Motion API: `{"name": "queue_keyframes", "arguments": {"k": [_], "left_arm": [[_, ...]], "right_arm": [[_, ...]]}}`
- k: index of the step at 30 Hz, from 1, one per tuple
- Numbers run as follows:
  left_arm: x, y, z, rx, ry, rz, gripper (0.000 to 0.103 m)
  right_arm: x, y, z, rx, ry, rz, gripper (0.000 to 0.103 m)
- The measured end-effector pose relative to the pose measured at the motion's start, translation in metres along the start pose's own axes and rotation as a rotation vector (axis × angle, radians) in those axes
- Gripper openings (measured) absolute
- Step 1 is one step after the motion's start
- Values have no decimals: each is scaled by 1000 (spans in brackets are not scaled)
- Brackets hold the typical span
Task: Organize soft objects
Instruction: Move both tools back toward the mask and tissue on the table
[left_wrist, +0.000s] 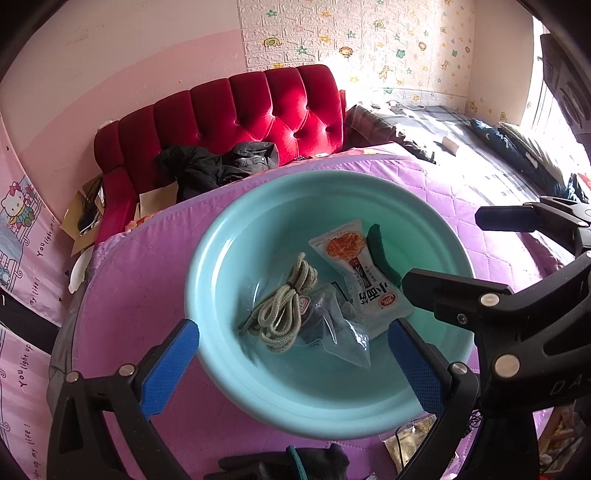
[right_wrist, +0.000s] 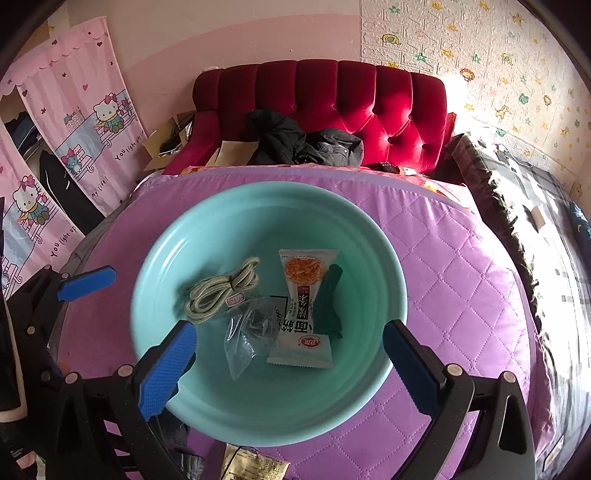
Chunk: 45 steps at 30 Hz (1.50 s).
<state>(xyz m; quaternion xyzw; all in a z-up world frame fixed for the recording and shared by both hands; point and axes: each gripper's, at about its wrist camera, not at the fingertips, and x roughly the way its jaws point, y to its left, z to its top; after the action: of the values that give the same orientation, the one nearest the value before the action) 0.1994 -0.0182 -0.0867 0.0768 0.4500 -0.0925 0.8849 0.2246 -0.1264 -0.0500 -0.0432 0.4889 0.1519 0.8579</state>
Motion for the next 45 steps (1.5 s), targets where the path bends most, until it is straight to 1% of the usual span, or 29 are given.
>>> {"name": "queue_keyframes", "arguments": {"k": [7,17,20,32,38,45], "left_arm": [[-27,-10,-15,0,-13,16,103],[-62,-20,-39,-16,-32,22,103],[-72,-25,-48,-23,-37,13,103],[-98,-44,-81,-6,-33,15,103],[-109,-50,-100,-19,-23,-6,103],[-115,-54,-128,-36,8,-31,103]], "right_arm": [[-25,5,-21,7,7,11,103],[-62,12,-51,-26,-27,-17,103],[-71,12,-61,-26,-36,-7,103],[-99,15,-95,-26,-60,18,103],[-104,18,-118,-64,-55,-5,103],[-95,15,-147,-76,-9,5,103]]}}
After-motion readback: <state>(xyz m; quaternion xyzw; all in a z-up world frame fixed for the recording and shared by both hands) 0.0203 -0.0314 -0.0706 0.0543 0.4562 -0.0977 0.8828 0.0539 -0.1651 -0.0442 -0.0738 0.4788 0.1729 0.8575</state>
